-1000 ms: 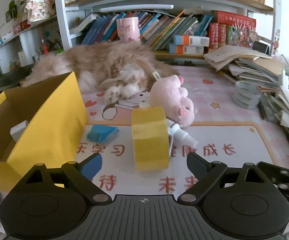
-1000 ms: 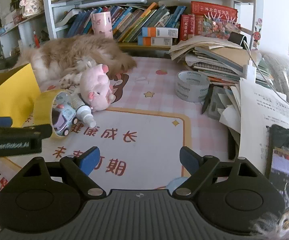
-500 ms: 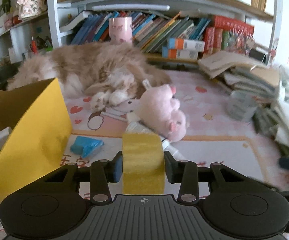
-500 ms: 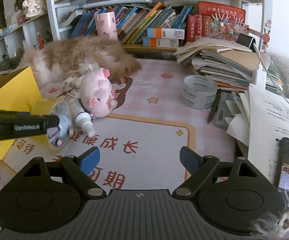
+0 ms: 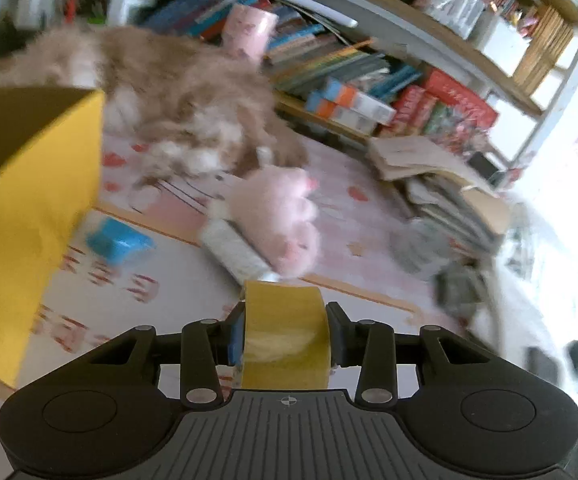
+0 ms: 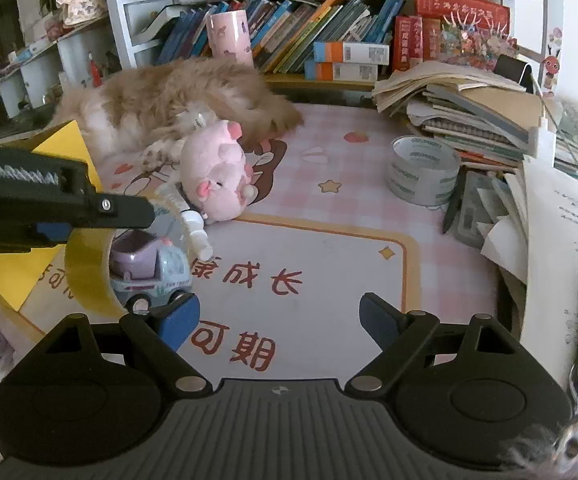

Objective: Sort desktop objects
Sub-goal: 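Lift the yellow tape roll with the left tool, rolling it over, then grasp the grey toy car with the right tool while the left tool holds the tape roll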

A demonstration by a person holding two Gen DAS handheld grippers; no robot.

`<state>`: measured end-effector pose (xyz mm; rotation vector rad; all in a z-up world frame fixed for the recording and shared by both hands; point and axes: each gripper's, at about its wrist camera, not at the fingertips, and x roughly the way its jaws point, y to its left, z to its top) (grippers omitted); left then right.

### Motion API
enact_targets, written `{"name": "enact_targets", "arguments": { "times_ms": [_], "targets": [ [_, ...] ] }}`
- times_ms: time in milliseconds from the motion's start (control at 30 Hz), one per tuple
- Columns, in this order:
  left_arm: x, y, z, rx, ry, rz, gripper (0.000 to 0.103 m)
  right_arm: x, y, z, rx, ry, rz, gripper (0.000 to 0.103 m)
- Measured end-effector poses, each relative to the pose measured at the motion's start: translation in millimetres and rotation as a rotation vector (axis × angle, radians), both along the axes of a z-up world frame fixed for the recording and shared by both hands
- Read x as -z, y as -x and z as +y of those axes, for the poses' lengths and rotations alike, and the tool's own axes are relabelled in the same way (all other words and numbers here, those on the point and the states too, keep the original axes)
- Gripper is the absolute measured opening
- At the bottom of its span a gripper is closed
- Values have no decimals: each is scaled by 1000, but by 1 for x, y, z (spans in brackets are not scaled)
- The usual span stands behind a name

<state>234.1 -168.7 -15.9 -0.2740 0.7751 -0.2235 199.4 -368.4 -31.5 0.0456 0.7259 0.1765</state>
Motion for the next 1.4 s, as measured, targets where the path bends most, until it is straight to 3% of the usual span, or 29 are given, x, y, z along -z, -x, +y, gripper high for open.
{"name": "enact_targets", "arguments": {
  "times_ms": [133, 267, 367, 500, 600, 733, 900, 1033, 1233, 1400],
  "targets": [
    [-3, -3, -1, 24, 11, 8, 39, 1, 2, -2, 0, 0, 7, 86],
    [-8, 0, -10, 71, 92, -20, 39, -1, 4, -4, 15, 1, -1, 86],
    [-4, -5, -6, 26, 48, -1, 39, -1, 5, -5, 14, 4, -3, 86],
    [-7, -1, -15, 88, 148, 6, 39, -1, 4, -6, 22, -2, 0, 86],
    [-4, -3, -9, 56, 250, 13, 39, -2, 5, -7, 34, 2, -2, 86],
    [-7, -5, 3, 36, 248, 4, 39, -2, 7, -7, 24, 4, -6, 86],
    [5, -7, 15, -11, 554, 39, 39, -1, 6, -7, 37, -4, 3, 86],
    [32, -14, 27, -105, 769, 130, 39, -1, 9, -2, 5, 10, 9, 86],
    [23, -8, 27, -81, 726, 95, 39, -2, 11, -2, -7, 15, 5, 86],
    [2, 8, 53, -113, 730, 22, 39, -2, 9, 6, -56, 7, 19, 86]
  ]
}}
